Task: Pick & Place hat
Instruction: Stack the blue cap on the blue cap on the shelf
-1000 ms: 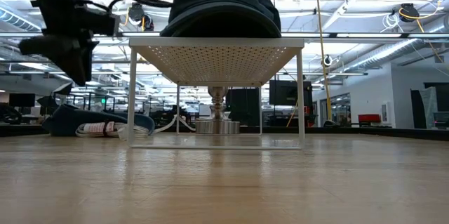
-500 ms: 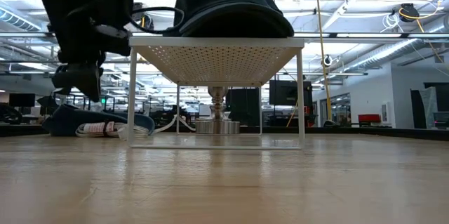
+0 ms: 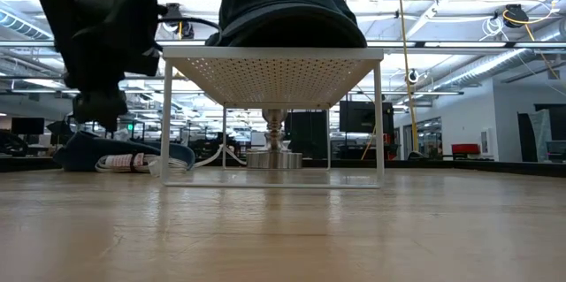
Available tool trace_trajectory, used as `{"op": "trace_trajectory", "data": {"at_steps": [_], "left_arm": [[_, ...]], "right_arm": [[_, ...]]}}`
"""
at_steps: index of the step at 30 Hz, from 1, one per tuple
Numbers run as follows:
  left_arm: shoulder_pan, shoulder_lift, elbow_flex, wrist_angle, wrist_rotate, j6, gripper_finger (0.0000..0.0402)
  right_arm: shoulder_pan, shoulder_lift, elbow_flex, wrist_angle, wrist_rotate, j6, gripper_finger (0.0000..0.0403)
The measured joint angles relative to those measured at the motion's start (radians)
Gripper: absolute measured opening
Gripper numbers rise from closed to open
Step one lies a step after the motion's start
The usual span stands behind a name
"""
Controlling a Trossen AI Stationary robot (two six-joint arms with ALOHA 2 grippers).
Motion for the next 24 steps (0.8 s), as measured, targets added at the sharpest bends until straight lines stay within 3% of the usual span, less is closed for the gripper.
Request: {"op": "trace_trajectory", "data": {"at_steps": [9,18,24], "left_arm": [[0.02,-0.001,-0.046,-0.018,-0.012,0.015,0.0124],[0.021,0.0,-0.206,0.138,-0.018,0.011,0.0124],[0.026,0.0,-0.23,0.15,-0.027,-0.006,0.0117]], "right_arm": [[0.0,0.0,0.0,0.011,0.0,-0.034,0.0222],[0.002,0.001,0.0,0.018,-0.001,-0.031,0.0222],[0.01,0.001,0.0,0.059,-0.007,0.004,0.0218]]}}
